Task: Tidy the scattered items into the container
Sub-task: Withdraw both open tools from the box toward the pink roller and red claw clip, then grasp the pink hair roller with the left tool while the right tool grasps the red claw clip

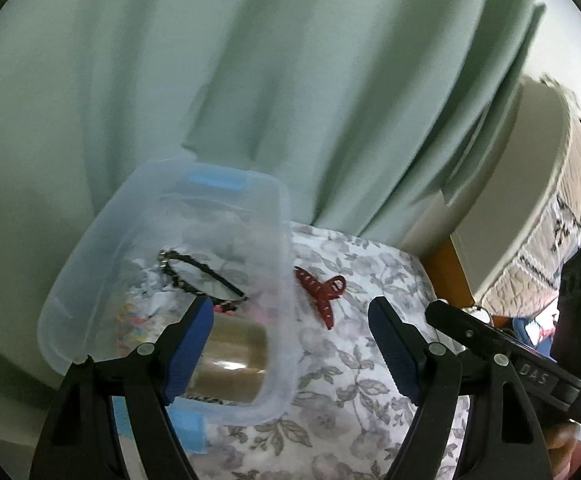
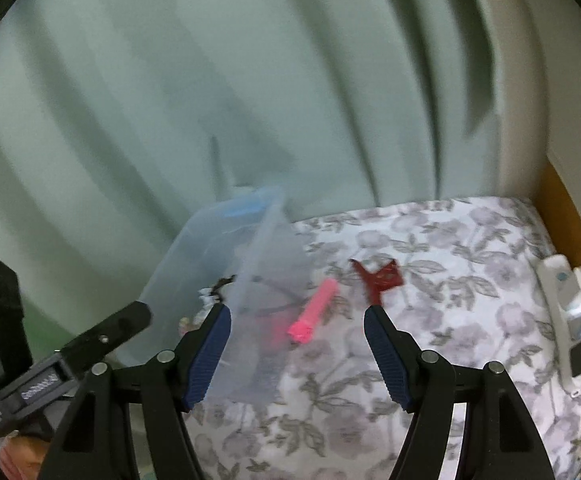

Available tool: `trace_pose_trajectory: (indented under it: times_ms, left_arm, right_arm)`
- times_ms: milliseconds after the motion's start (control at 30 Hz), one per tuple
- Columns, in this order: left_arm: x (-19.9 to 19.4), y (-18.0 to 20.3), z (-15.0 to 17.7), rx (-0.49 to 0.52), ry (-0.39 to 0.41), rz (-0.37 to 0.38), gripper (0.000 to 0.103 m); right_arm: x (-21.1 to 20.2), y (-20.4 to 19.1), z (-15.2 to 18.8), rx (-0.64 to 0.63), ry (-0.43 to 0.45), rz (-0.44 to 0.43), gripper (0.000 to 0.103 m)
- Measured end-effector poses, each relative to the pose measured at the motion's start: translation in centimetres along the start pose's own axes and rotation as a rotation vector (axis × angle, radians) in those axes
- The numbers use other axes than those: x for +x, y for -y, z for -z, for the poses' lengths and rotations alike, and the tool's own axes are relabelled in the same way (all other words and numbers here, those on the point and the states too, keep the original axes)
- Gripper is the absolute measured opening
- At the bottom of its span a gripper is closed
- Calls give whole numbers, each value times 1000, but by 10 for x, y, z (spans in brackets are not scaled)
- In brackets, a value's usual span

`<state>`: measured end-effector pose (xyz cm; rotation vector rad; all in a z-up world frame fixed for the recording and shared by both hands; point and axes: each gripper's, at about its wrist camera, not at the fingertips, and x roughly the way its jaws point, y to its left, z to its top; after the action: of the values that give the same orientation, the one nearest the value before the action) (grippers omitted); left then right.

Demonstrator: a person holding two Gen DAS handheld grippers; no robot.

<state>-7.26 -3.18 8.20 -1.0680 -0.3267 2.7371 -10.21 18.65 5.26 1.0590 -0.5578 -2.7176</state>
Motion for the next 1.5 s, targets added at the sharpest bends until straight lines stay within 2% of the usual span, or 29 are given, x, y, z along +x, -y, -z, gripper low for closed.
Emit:
trace_pose_trajectory:
  times_ms: [233,467,567,633,767,933,1133,1400,1500]
  left_arm:
    - [22,44,9,119,-34,1,79]
    - [48,78,19,185,-76,-8,79]
    - [60,88,25,204,-91,-22,71]
    - [69,93,28,209,-109,-35,71]
    - [88,95,36,190,-139,-80,71]
    - [116,90,44,175,-165,-187,68]
    - [143,86,56,175,-193,-246,67]
    - [176,65,67,139,-218,-363,67]
    - [182,59,69,150,-218,-378,59]
  right_arm:
    - [-2,47,7,63,-3,18,73]
    - [6,79,11,90,-22,23,73]
    - [10,90,13,95,-33,23,73]
    - [13,98,13,101,-41,24,73]
    - [19,112,14,113,-58,28,73]
    - [32,124,15,117,-88,28,73]
    - [53,131,17,108,-135,23,73]
    - [80,135,20,93,-192,18,73]
    - [90,135,21,84,-212,19,73]
